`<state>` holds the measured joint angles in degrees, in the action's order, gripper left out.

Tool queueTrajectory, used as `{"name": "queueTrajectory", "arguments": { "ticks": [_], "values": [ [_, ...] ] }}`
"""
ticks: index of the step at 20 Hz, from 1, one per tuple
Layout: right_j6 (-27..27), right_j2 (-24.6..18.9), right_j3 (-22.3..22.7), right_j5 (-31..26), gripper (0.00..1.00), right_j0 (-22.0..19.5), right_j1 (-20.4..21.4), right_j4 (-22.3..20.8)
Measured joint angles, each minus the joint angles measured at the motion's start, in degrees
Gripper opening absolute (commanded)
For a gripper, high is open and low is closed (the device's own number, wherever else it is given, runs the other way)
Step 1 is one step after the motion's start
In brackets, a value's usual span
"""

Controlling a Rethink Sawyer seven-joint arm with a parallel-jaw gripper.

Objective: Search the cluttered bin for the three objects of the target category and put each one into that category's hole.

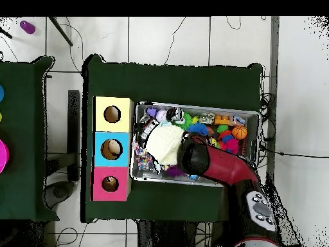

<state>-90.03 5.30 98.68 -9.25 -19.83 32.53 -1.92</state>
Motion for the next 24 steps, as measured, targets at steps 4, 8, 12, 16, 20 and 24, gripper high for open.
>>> {"name": "queueTrajectory", "arguments": {
  "ticks": [4, 8, 12, 16, 20, 24],
  "values": [
    [0.0, -2.61, -0.34, 3.11, 0.0, -8.06, -1.24, -2.78],
    [0.0, -5.42, -2.64, 3.3, 0.0, -16.35, -4.24, -6.95],
    [0.06, -8.54, -6.81, 1.92, 0.0, -22.4, -7.91, -11.01],
    [0.08, -12.85, -11.06, -2.82, 0.0, -26.06, -10.38, -14.42],
    [0.08, -15.55, -12.86, -7.63, 0.0, -27.0, -10.65, -16.49],
    [0.08, -16.53, -13.5, -9.45, 0.0, -26.82, -10.24, -18.31]
  ]
}}
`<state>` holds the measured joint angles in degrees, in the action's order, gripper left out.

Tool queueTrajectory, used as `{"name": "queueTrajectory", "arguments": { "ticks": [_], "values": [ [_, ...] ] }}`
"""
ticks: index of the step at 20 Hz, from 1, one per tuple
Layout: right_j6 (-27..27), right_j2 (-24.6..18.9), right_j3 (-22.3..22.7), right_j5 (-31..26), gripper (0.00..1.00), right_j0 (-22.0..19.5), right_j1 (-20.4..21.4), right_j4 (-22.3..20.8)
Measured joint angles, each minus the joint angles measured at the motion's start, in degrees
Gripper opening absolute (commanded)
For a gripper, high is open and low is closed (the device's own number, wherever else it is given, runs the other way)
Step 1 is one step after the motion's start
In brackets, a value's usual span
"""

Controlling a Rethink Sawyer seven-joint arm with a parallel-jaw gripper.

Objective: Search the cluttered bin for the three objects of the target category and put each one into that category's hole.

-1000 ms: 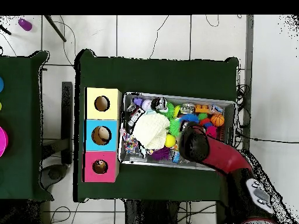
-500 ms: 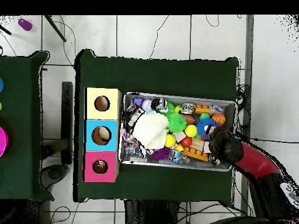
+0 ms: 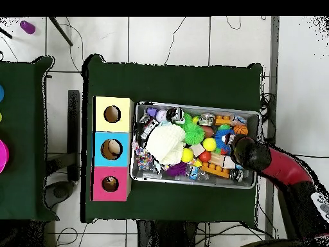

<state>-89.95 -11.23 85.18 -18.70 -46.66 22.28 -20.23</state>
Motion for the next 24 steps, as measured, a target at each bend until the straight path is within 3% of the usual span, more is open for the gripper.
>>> {"name": "queueTrajectory", "arguments": {
  "ticks": [8, 18, 23, 24],
  "values": [
    [0.0, 1.14, 2.5, 0.01, 0.0, 4.19, 4.13, -1.37],
    [-0.11, 8.51, 9.56, -1.33, 0.0, 19.42, 15.7, 0.25],
    [-1.01, 12.14, 10.92, -1.18, 0.0, 24.56, 17.0, 1.38],
    [-2.07, 14.14, 11.63, -0.48, 0.0, 27.15, 16.96, 2.05]
  ]
}}
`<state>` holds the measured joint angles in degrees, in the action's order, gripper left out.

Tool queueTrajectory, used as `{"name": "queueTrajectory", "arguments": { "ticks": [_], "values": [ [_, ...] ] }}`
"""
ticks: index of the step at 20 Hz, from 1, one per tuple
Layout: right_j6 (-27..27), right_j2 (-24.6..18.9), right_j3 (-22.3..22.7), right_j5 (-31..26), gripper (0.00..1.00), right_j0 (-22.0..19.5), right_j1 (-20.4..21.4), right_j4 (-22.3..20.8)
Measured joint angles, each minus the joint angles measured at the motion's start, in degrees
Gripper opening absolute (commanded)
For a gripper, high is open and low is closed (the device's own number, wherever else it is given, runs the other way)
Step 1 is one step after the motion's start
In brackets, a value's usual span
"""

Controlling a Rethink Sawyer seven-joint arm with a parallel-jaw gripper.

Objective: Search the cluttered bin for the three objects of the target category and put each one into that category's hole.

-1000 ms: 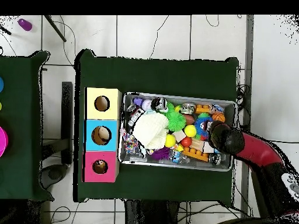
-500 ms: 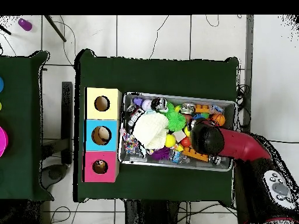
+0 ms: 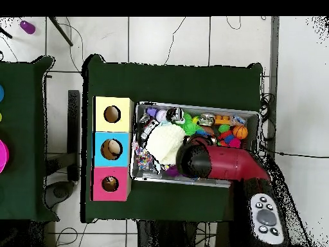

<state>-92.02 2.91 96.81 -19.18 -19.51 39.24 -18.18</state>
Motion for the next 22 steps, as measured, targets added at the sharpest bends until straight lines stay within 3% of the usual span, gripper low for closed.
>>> {"name": "queueTrajectory", "arguments": {
  "ticks": [7, 14, 22],
  "values": [
    [-5.55, 5.57, 2.42, 3.17, 0.0, 7.14, -0.73, 2.68],
    [-8.67, 8.2, 3.67, 4.41, 0.0, 9.29, -0.9, 4.2],
    [-8.79, 8.77, 4.68, 6.2, 0.0, 8.27, -2.84, 6.49]
  ]
}}
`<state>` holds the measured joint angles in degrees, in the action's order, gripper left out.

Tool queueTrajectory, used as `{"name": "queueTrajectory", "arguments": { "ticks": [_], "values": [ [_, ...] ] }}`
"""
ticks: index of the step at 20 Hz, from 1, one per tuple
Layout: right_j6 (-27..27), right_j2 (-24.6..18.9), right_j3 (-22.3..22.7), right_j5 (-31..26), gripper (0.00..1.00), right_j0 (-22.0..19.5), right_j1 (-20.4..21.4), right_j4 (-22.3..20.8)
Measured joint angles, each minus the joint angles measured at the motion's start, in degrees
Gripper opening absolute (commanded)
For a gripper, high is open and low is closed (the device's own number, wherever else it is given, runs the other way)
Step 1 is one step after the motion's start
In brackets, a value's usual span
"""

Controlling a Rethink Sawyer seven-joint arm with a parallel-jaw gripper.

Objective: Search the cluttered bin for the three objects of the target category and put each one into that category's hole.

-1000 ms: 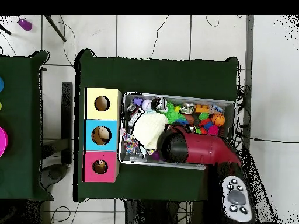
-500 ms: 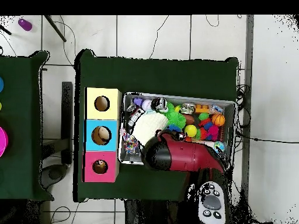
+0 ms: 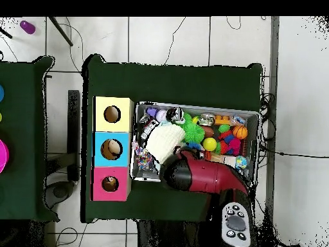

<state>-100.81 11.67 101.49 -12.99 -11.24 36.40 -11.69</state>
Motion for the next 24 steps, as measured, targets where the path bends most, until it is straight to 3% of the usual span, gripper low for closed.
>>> {"name": "queueTrajectory", "arguments": {
  "ticks": [8, 24],
  "values": [
    [0.0, 0.0, -0.03, 3.8, 0.0, -3.23, -5.02, 2.4],
    [0.0, 0.07, -3.97, 4.49, 0.0, -0.71, -9.84, 7.95]
  ]
}}
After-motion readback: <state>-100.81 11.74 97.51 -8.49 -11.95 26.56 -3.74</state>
